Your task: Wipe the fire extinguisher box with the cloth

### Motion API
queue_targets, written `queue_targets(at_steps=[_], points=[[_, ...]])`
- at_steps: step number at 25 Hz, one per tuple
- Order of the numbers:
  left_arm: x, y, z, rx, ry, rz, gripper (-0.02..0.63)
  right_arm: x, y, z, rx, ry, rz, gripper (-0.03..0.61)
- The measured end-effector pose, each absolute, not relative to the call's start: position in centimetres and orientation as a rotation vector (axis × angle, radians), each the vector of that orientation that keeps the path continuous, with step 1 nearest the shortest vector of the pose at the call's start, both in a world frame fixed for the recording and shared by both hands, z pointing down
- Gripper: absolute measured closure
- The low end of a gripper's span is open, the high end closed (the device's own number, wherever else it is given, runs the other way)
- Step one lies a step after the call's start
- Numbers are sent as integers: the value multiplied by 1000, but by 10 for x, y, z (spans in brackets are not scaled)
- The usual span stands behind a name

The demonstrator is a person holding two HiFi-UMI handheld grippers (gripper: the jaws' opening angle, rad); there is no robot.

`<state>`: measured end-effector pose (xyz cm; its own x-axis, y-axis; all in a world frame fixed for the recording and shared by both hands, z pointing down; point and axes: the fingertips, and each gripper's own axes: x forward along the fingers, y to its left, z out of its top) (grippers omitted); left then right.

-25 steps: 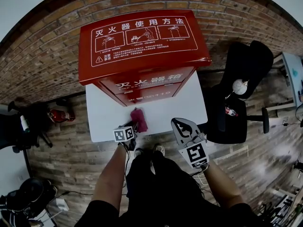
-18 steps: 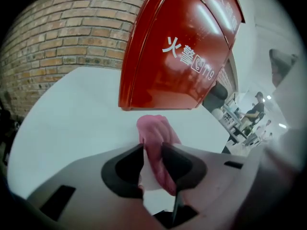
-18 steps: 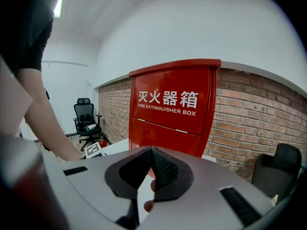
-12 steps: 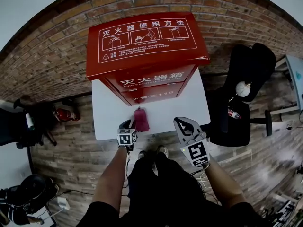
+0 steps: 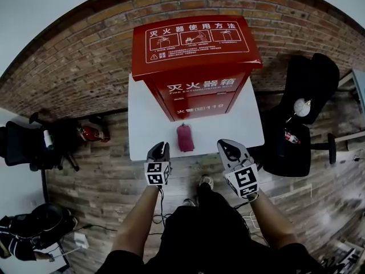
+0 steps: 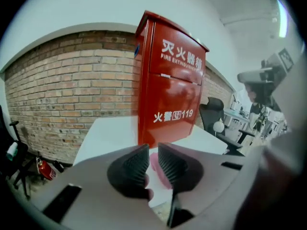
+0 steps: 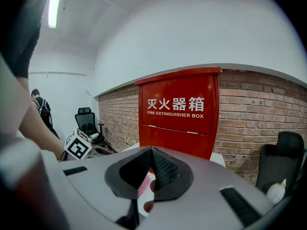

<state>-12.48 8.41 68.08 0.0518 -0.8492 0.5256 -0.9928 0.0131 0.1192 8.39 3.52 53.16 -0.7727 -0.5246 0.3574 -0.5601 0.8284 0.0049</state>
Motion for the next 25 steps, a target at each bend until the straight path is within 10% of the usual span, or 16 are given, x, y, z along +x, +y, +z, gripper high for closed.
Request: queue_targets(at_steps=[25], points=[[-107,294,477,2193,-1922,202,580,54,232,475,960,-2736,227,558]])
